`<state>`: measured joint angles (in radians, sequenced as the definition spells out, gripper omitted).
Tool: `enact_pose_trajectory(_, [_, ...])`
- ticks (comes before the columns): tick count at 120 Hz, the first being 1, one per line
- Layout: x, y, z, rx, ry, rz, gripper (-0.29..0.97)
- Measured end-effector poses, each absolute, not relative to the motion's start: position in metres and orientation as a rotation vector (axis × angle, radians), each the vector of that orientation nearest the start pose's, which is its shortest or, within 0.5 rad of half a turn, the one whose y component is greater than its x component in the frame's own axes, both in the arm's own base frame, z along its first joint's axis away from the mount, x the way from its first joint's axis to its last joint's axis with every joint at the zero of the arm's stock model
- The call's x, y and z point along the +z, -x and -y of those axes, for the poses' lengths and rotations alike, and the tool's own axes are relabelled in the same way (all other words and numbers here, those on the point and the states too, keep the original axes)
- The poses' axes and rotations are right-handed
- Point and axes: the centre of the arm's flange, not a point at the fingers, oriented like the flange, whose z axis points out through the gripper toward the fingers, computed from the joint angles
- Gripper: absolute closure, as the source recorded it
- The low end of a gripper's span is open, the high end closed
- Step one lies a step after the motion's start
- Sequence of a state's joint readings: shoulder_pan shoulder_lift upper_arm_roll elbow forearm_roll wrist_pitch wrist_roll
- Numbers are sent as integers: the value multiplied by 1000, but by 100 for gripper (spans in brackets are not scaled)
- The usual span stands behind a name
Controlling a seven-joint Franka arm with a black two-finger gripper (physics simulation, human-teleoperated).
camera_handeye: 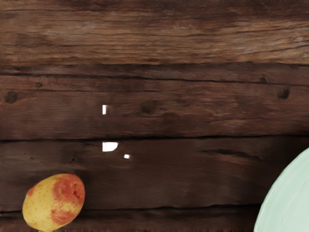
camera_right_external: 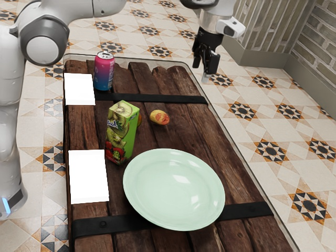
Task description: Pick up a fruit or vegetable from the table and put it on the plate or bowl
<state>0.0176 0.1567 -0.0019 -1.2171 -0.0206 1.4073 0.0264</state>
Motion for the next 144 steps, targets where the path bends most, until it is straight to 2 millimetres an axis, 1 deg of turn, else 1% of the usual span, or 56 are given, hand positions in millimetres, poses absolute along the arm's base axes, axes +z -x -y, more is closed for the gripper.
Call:
enact_pose_trajectory(40, [685, -583, -10, -57, 3149, -19, 0])
enact_pose_trajectory(49, [687, -579, -10, -44, 3144, -44, 0])
enact_pose_trajectory(57, [698, -566, -10, -27, 3139, -80, 0])
enact_pose_trajectory(69, [697, -556, -9, 37, 3109, -193, 0])
enact_pose_trajectory(77, [693, -546, -12, 84, 3069, -264, 0])
enact_pose_trajectory(88, [690, -515, -18, 119, 3032, -352, 0])
enact_pose_trajectory(95, [683, -505, -21, 145, 3015, -404, 0])
enact_pose_trajectory(110, [656, -483, -22, 198, 2994, -517, 0])
enact_pose_trajectory(121, [647, -469, -23, 187, 2982, -585, 0])
enact_pose_trajectory(129, [636, -459, -39, 176, 2989, -591, 0])
enact_pose_trajectory(138, [617, -453, -61, 178, 3006, -583, 0])
enact_pose_trajectory(144, [602, -451, -68, 181, 3011, -596, 0])
